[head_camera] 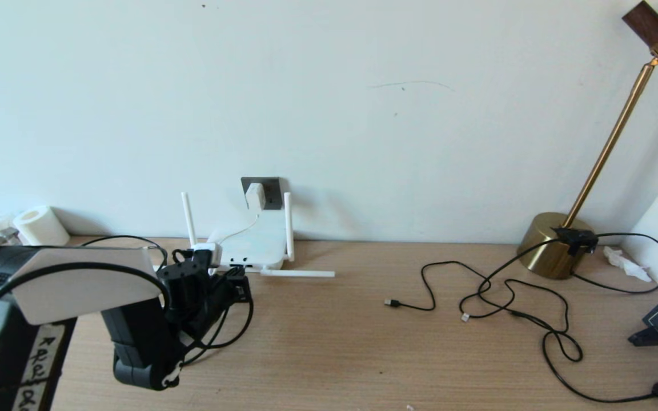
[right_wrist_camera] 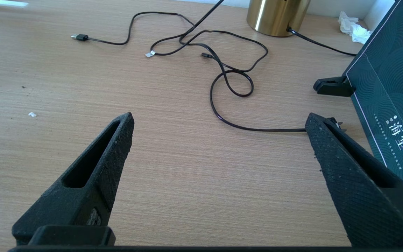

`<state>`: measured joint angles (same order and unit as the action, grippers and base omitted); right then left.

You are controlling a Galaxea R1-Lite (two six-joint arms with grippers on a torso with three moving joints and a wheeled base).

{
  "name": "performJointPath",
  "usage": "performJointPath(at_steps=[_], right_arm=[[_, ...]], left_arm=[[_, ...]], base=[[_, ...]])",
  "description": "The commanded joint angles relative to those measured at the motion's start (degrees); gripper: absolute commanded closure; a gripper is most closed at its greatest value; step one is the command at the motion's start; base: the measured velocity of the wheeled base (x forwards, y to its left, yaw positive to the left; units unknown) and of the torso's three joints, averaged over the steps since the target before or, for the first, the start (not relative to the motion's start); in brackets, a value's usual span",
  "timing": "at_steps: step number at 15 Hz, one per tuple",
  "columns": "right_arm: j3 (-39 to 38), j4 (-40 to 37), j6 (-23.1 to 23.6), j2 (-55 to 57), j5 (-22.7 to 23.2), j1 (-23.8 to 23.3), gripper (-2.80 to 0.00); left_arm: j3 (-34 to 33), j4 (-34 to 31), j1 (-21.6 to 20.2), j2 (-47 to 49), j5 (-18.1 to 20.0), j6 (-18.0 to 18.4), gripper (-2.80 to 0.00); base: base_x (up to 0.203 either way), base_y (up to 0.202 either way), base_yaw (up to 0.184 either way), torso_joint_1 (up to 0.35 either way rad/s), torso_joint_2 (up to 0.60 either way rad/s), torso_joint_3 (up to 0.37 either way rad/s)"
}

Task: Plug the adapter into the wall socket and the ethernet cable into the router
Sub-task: Plug cable into router interface

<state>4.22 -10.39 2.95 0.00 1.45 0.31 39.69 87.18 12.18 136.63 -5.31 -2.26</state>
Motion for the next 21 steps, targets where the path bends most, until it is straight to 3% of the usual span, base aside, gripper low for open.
performJointPath(at_steps=[1, 21], right_arm=[[0.00, -0.07, 0.04, 0.09, 0.04, 0.05, -2.80], [0.00, -0.07, 0.04, 0.09, 0.04, 0.05, -2.80]], left_arm=[[0.47, 0.49, 0.04, 0.39, -0.05, -0.03, 0.00], [2.24, 0.49, 0.04, 1.36, -0.05, -0.03, 0.00]], base=[[0.000, 0.000, 0.000, 0.000, 0.00, 0.000], [0.000, 0.000, 0.000, 0.000, 0.00, 0.000]])
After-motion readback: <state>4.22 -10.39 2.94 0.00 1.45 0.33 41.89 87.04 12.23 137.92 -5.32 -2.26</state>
